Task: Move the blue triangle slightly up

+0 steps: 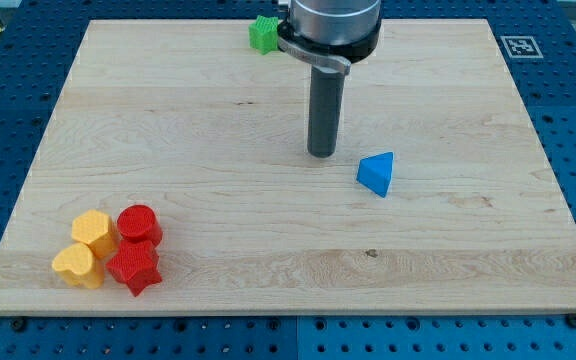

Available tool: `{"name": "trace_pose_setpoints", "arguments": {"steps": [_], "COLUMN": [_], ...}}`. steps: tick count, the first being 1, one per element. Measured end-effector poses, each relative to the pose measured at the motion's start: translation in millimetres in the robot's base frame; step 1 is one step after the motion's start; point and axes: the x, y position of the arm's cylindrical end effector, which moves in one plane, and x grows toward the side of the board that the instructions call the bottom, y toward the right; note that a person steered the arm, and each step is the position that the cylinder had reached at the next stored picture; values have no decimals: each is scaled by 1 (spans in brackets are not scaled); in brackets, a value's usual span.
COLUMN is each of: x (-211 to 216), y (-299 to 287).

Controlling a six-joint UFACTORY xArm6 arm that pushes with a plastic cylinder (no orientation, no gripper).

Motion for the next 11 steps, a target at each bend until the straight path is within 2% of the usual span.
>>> {"name": "trace_pose_setpoints", "arguments": {"steps": [2, 3, 6, 7, 9, 10, 11], "x": [49, 54, 52, 46, 44, 41, 41], "y": [-2, 20, 81, 82, 28, 23, 46]}}
